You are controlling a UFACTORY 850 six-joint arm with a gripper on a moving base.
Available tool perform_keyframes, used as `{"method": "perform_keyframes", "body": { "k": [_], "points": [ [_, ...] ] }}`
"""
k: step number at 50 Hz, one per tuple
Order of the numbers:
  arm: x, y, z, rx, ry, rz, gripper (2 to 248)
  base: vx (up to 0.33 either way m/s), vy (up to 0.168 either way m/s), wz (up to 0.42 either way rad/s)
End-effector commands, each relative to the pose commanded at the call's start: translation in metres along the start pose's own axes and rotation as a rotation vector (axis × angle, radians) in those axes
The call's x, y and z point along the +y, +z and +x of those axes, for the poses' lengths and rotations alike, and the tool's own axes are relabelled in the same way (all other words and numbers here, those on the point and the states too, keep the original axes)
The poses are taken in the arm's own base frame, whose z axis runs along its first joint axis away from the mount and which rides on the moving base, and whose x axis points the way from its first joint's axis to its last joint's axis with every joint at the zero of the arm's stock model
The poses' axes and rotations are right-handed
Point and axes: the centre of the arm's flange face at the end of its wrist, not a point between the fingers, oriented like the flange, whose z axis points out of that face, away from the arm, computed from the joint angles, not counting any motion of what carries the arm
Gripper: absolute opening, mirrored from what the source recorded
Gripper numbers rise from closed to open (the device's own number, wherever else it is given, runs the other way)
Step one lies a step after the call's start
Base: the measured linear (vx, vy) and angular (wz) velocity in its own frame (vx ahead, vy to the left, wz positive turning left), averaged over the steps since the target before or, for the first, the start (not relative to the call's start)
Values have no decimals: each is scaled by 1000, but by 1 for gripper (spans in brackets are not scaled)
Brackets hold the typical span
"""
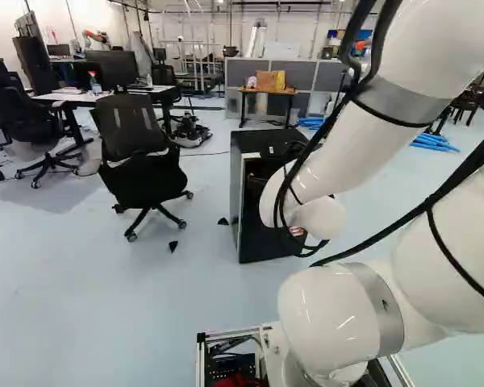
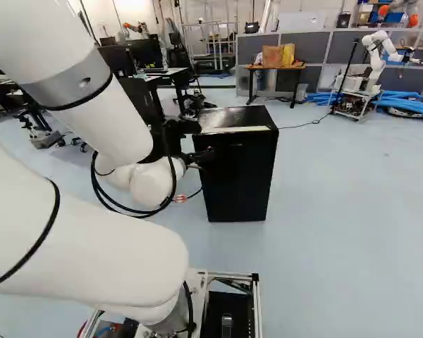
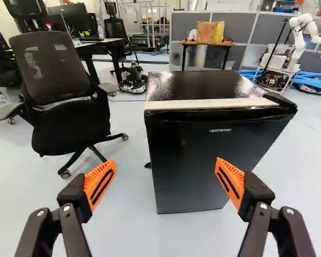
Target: Grab a drink from the fridge
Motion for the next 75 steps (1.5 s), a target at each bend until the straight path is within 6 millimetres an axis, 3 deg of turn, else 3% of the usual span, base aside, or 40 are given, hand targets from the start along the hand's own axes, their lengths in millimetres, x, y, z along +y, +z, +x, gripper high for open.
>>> {"method": "perform_keyframes", "body": {
  "k": [47, 62, 75],
  "points": [
    [-9, 3, 1, -2, 16, 5, 247, 0, 12, 20],
    [-18, 14, 8, 4, 40, 0, 247, 0, 0, 0],
    [-25, 37, 11, -16, 65, -22, 247, 0, 0, 0]
  ]
}}
